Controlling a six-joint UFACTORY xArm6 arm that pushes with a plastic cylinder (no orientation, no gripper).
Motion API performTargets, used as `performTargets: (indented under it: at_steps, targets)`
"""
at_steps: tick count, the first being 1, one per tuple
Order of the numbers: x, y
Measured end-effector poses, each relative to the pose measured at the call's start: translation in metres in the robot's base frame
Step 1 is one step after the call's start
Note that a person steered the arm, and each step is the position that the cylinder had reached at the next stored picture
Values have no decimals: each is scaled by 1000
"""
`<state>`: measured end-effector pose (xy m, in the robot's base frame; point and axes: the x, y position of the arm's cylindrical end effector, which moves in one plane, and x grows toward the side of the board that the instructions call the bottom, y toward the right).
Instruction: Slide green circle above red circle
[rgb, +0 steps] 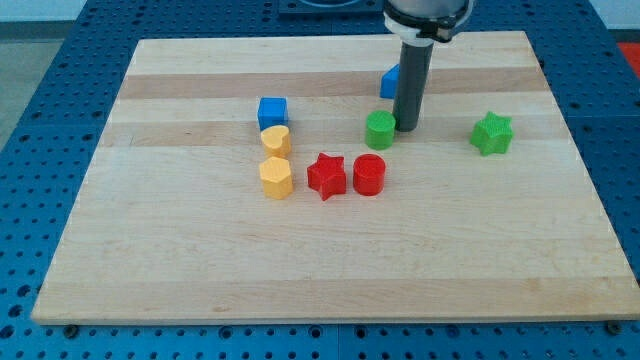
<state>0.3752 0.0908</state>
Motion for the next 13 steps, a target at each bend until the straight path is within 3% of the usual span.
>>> performTargets:
  at_steps: [13]
  targets:
    - [2,-42]
